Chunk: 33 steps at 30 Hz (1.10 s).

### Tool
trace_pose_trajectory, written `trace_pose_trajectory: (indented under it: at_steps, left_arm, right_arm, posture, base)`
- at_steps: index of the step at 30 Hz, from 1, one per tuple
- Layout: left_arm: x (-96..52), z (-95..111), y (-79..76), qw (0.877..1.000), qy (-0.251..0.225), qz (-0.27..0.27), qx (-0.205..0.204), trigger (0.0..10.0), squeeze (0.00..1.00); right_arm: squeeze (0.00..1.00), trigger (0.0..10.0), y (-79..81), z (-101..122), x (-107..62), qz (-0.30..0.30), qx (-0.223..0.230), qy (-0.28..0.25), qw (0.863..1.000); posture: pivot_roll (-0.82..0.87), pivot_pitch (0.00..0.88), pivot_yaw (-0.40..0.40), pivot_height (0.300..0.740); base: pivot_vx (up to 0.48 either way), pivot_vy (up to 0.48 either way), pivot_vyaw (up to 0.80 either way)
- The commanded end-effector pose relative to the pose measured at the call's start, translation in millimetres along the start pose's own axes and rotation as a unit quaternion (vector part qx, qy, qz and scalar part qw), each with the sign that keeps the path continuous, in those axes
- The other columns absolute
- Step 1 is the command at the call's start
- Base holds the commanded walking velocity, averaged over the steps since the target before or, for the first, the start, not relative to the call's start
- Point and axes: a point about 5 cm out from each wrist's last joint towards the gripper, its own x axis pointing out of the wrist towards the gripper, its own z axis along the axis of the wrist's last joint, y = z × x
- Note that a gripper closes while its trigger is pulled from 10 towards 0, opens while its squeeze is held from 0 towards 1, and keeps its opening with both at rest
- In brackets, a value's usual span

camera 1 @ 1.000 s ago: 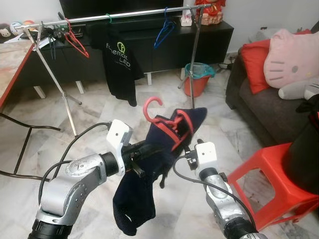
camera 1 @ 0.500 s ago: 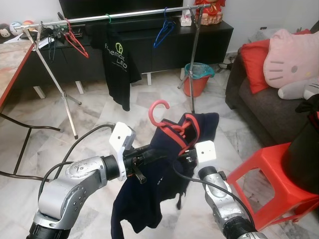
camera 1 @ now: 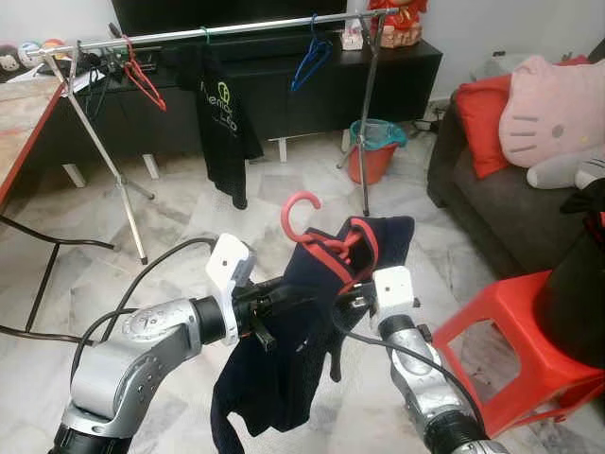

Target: Hang hanger

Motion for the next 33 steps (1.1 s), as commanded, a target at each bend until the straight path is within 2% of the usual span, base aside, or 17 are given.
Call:
trace_pose_trajectory:
  at_steps: [1, 21, 26, 27, 29, 33]
  left_arm:
    - [0.2, 5.8, -5.5, 1.000, -0.012, -0.018, 0.011, 10.0, 0.00]
    - [-2.0, 4.2, -2.2, 1.000, -0.008, -0.007, 0.012, 10.0, 0.00]
    - [-9.4, -1.3, 10.3, 0.999, 0.014, 0.034, 0.032, 10.0, 0.00]
    - [-16.1, -6.2, 20.4, 0.996, 0.042, 0.065, 0.054, 10.0, 0.00]
    - [-18.6, -8.3, 23.8, 0.994, 0.054, 0.074, 0.062, 10.0, 0.00]
    - [-33.3, -19.4, 36.0, 0.987, 0.097, 0.101, 0.076, 10.0, 0.00]
  right_arm:
    - [0.00, 0.0, 0.6, 2.9, 2.2, -0.001, 0.002, -0.005, 1.000]
    - [0.00, 0.0, -1.1, 1.9, 2.2, -0.008, -0.003, -0.001, 1.000]
    - [0.00, 0.0, -2.0, 1.0, 2.1, -0.010, -0.007, 0.002, 1.000]
    - [0.00, 0.0, -1.9, 0.3, 2.0, -0.009, -0.008, 0.005, 1.000]
    - [0.00, 0.0, -1.8, 0.2, 2.0, -0.009, -0.009, 0.006, 1.000]
    - [0.00, 0.0, -1.2, 0.0, 2.2, -0.007, -0.012, 0.007, 1.000]
  posture:
    - [0.01, 0.052, 0.018, 0.740]
    - [0.02, 0.053, 0.018, 0.740]
    - [0.01, 0.052, 0.017, 0.740]
    - [0.01, 0.052, 0.017, 0.740]
    - [0.01, 0.052, 0.017, 0.740]
    - [0.02, 0.055, 0.015, 0.740]
  base:
    - [0.000, 0.000, 0.00]
    - [0.000, 0.000, 0.00]
    - [0.000, 0.000, 0.00]
    - [0.000, 0.000, 0.00]
    - [0.000, 0.000, 0.00]
    - [0.000, 0.000, 0.00]
